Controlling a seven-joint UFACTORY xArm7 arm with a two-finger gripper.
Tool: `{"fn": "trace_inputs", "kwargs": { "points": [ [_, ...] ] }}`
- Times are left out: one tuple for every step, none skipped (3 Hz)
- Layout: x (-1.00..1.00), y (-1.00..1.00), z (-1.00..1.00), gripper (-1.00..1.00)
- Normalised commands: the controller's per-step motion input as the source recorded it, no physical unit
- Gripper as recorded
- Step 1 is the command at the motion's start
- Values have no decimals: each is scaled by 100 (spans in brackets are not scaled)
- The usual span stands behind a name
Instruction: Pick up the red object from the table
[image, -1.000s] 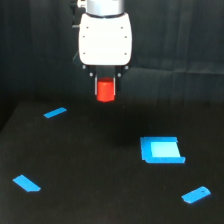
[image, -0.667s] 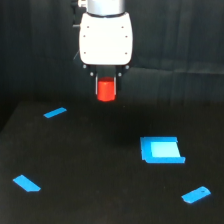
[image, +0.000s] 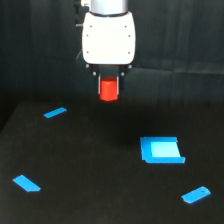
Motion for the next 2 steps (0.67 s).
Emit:
{"fn": "trace_inputs", "kwargs": {
  "points": [
    [3,9,5,-100],
    [4,6,3,-90]
  ]
}}
